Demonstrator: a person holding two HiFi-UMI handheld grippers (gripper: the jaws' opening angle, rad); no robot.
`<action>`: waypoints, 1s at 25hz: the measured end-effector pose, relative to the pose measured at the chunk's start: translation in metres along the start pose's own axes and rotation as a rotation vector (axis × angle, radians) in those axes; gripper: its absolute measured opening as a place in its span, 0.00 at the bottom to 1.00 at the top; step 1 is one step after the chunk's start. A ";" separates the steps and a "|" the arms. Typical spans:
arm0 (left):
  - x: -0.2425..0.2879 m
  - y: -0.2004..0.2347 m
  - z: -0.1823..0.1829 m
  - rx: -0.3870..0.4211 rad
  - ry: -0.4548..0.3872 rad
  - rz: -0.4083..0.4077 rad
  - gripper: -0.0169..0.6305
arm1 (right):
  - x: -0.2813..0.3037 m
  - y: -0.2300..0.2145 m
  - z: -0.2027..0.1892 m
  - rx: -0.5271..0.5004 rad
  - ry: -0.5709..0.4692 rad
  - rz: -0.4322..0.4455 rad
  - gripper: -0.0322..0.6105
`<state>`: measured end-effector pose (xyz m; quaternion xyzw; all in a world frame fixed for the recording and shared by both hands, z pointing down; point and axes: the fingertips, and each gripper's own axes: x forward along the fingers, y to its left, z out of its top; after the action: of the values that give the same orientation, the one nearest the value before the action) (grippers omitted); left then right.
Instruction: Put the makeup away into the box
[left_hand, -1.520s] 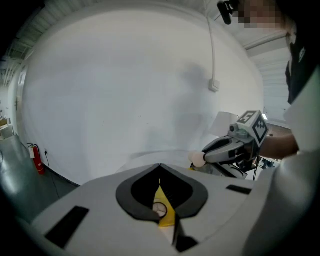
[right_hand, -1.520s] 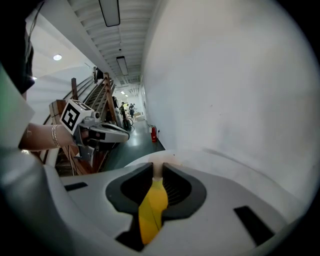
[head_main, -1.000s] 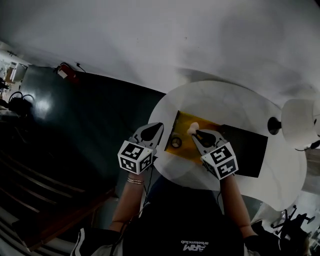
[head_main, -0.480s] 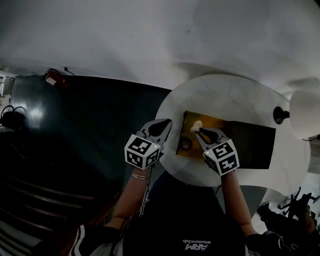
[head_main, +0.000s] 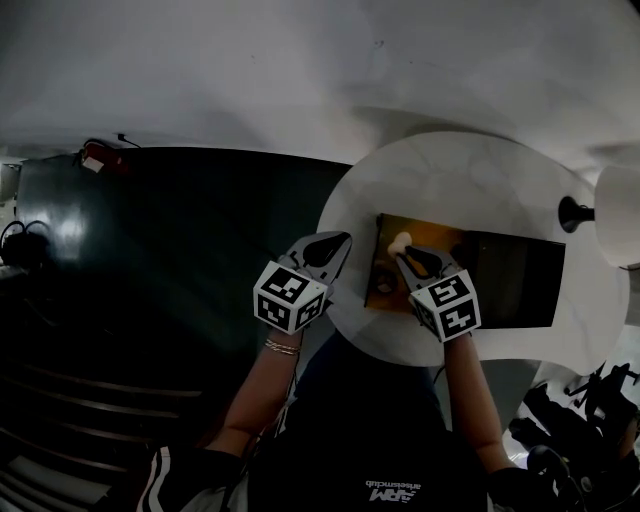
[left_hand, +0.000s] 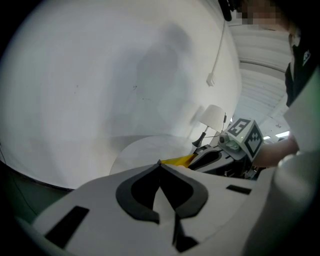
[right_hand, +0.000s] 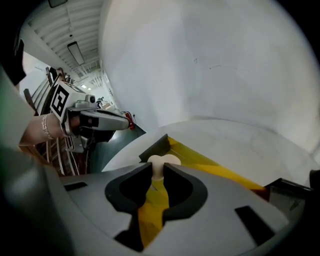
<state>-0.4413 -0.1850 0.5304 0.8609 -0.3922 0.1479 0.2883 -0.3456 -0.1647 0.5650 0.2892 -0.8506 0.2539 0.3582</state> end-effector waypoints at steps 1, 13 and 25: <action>0.001 0.001 -0.001 -0.004 0.004 -0.003 0.05 | 0.003 0.000 -0.001 0.004 0.002 0.004 0.19; 0.001 0.001 -0.008 -0.046 0.031 -0.051 0.05 | 0.010 -0.002 -0.002 0.062 0.005 -0.008 0.21; -0.007 -0.015 0.023 0.017 -0.026 -0.070 0.05 | -0.026 0.000 0.021 0.027 -0.088 -0.053 0.21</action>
<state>-0.4339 -0.1873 0.5034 0.8784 -0.3642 0.1297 0.2810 -0.3401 -0.1701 0.5324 0.3273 -0.8542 0.2429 0.3229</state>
